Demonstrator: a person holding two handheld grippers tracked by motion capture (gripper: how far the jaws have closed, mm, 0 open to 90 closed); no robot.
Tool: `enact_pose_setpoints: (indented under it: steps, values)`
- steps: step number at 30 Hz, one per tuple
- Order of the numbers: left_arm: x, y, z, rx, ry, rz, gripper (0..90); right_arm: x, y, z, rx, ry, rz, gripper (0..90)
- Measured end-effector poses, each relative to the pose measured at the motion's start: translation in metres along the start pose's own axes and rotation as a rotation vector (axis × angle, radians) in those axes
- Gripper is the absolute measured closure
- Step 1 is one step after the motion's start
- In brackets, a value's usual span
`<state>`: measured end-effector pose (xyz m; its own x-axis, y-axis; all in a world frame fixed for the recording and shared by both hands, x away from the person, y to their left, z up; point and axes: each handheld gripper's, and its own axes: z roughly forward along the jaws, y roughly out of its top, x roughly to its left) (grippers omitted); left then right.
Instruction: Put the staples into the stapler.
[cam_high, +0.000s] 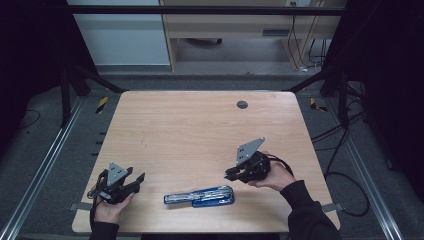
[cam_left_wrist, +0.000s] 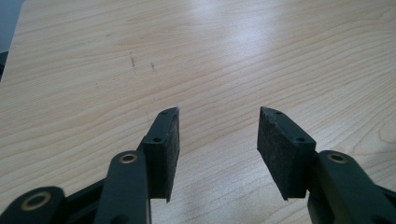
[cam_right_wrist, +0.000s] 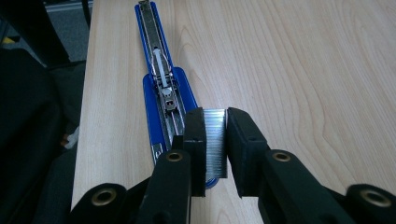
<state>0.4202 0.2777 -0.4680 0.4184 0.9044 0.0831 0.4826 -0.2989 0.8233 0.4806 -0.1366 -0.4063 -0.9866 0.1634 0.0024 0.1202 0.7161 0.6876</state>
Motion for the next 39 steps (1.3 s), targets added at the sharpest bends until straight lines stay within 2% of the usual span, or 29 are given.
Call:
enact_pose_setpoints:
  steps: [4, 9, 16, 29, 31, 39]
  values:
    - [-0.001, 0.0, -0.001, 0.0, 0.004, 0.004, 49.0, -0.001, 0.002, 0.011, 0.041, 0.037, -0.037, 78.2]
    - [-0.001, 0.0, 0.0, 0.001, 0.005, 0.002, 49.0, -0.001, 0.002, 0.021, 0.073, 0.071, -0.061, 78.3]
    - [-0.001, 0.0, 0.0, 0.004, 0.006, 0.007, 49.0, 0.003, 0.003, 0.031, 0.082, 0.109, -0.093, 78.2]
    - [-0.002, 0.0, 0.0, 0.001, 0.009, 0.003, 49.0, 0.004, 0.0, 0.035, 0.09, 0.129, -0.097, 78.3]
    - [-0.002, 0.0, 0.0, 0.003, 0.008, 0.005, 49.1, 0.003, 0.002, 0.036, 0.091, 0.132, -0.114, 78.3]
    - [-0.002, 0.0, 0.0, 0.001, 0.009, 0.005, 49.1, 0.004, 0.004, 0.042, 0.134, 0.138, -0.126, 78.3]
